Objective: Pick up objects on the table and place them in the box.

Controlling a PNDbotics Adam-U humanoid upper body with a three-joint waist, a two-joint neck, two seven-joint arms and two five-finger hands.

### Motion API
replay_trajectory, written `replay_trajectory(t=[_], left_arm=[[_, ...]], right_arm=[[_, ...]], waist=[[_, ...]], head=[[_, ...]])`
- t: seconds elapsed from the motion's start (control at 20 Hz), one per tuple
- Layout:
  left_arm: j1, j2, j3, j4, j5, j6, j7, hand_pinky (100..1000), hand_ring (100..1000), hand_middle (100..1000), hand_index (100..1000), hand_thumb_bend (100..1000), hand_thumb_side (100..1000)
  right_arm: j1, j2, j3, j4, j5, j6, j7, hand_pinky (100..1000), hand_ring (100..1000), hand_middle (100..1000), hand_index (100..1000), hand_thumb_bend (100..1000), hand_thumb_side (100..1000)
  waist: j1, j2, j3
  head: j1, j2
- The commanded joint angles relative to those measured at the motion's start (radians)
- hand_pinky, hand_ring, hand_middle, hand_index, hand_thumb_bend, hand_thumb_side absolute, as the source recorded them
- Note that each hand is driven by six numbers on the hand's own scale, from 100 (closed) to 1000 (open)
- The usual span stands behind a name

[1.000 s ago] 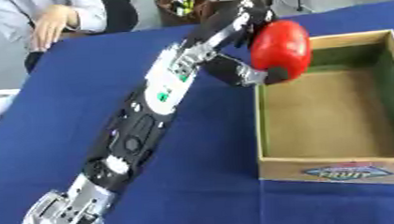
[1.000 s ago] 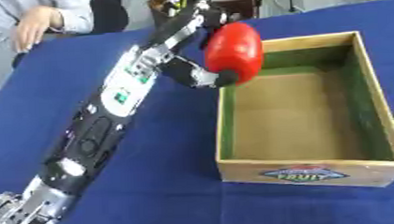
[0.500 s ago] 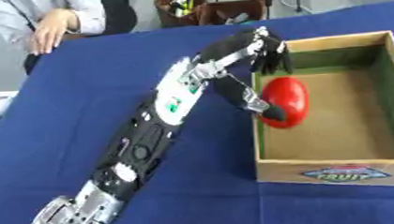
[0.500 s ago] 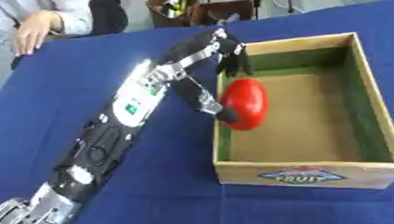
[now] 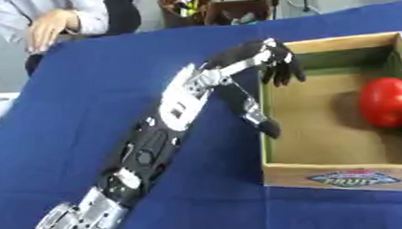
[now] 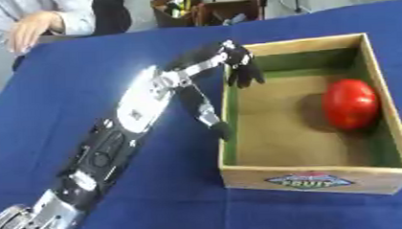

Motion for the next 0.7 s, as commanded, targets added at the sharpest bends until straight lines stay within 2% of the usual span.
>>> replay_trajectory(t=[0.05,0.15,0.2,0.35,0.5,0.55,0.7], left_arm=[[-0.010,0.029,0.033,-0.035,0.026,0.022,0.052,348,456,470,693,990,793],[-0.005,0.033,0.041,-0.050,0.037,0.040,0.077,348,456,470,693,990,793],[0.002,0.033,0.063,-0.058,0.058,0.063,0.108,374,480,510,731,933,919],[0.029,0.046,0.109,-0.104,0.139,0.152,0.205,402,501,538,771,890,994],[0.087,0.072,0.158,-0.195,0.226,0.223,0.305,420,524,564,793,845,1000],[0.116,0.084,0.175,-0.240,0.255,0.240,0.340,427,527,568,799,767,1000],[0.209,0.116,0.221,-0.382,0.330,0.289,0.437,434,533,573,809,657,1000]], right_arm=[[-0.012,-0.010,-0.005,-0.019,-0.007,-0.003,-0.006,972,946,545,711,100,503],[-0.012,-0.011,-0.005,-0.019,-0.006,-0.004,-0.009,972,946,545,711,100,503],[-0.011,-0.012,-0.008,-0.019,-0.006,-0.004,-0.012,970,944,546,711,100,501],[-0.007,-0.021,-0.016,-0.019,-0.002,-0.008,-0.023,966,941,549,712,100,501],[0.006,-0.041,-0.026,-0.019,0.007,-0.009,-0.036,962,939,550,713,100,503],[0.013,-0.050,-0.030,-0.019,0.011,-0.009,-0.041,962,938,550,713,100,505],[0.035,-0.069,-0.041,-0.019,0.022,-0.007,-0.055,962,939,550,713,100,506]], waist=[[-0.009,-0.029,0.003],[-0.010,-0.031,0.004],[-0.011,-0.034,0.007],[-0.016,-0.042,0.018],[-0.022,-0.055,0.046],[-0.024,-0.061,0.058],[-0.030,-0.076,0.094]], head=[[-0.001,-0.004],[-0.002,-0.003],[-0.005,-0.001],[-0.019,0.008],[-0.052,0.019],[-0.067,0.024],[-0.107,0.037]])
